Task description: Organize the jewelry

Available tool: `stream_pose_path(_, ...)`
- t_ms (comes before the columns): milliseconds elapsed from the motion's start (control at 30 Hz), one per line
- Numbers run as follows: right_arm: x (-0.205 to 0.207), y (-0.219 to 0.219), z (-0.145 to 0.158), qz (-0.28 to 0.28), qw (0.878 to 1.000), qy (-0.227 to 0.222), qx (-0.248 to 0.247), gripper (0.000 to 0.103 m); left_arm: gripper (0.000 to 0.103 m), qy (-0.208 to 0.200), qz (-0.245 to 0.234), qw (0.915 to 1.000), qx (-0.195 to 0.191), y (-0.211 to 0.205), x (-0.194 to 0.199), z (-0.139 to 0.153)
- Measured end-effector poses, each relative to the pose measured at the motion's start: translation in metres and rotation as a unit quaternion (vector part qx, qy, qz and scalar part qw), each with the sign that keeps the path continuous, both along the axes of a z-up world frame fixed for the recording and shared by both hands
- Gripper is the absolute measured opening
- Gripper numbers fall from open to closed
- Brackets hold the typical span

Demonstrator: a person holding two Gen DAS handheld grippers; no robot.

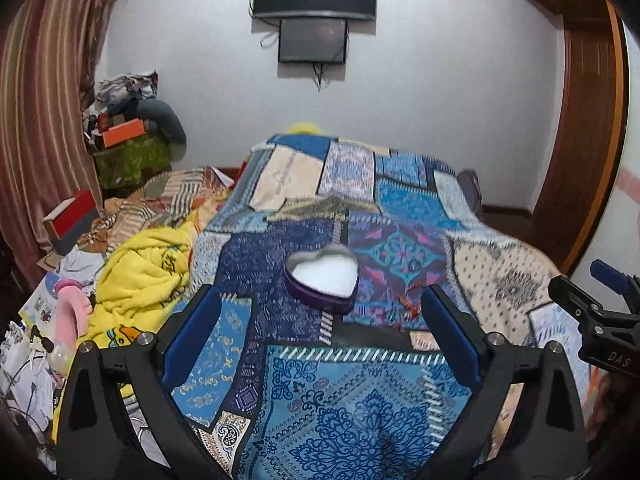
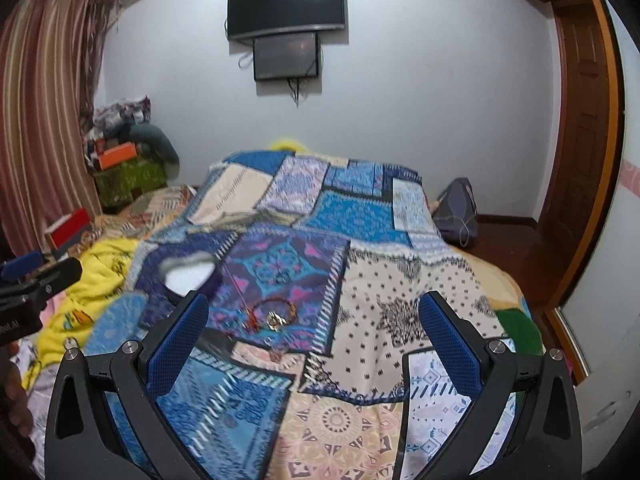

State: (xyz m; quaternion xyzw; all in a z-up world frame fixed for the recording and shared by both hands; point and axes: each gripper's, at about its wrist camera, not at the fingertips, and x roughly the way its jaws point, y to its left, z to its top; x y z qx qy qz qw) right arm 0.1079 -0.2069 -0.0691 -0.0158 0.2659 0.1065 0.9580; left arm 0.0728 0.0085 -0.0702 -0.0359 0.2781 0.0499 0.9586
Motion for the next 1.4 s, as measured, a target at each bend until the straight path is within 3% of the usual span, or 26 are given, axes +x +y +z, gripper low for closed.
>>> stream_pose_path(100,0.008,-0.001,-0.017,0.002,1.0,0.022,-0.016,0.103,0.097,0.028,-0.014,0.9995,-0.003,-0.001,0.011,-0.016)
stream_pose_path(167,0.013,-0.001,-0.027,0.008,0.999,0.037,-0.022,0.103,0.088,0.049,-0.022,0.9986,0.002,-0.004,0.017,-0.029)
stream_pose_path(367,0.026,-0.001,-0.064,0.037,0.994,0.095,-0.039,0.102,0.078,0.114,-0.058,0.9917,0.006,-0.014,0.037,-0.067)
stream_pose_path(533,0.038,0.004,-0.085,0.071,0.987,0.141,-0.035,0.083,0.072,0.152,-0.075,0.9852,-0.023,-0.017,0.053,-0.086)
stream_pose_path(733,0.057,0.01,-0.095,0.112,0.978,0.174,-0.003,0.064,0.063,0.163,-0.099,0.9809,-0.038,-0.022,0.068,-0.095)
stream_pose_path(1033,0.08,0.025,-0.114,0.147,0.965,0.215,0.021,0.044,0.044,0.188,-0.141,0.9707,-0.05,-0.031,0.096,-0.106)
stream_pose_path(1400,0.088,0.032,-0.12,0.157,0.964,0.215,0.016,0.03,0.027,0.197,-0.162,0.9651,-0.061,-0.038,0.121,-0.112)
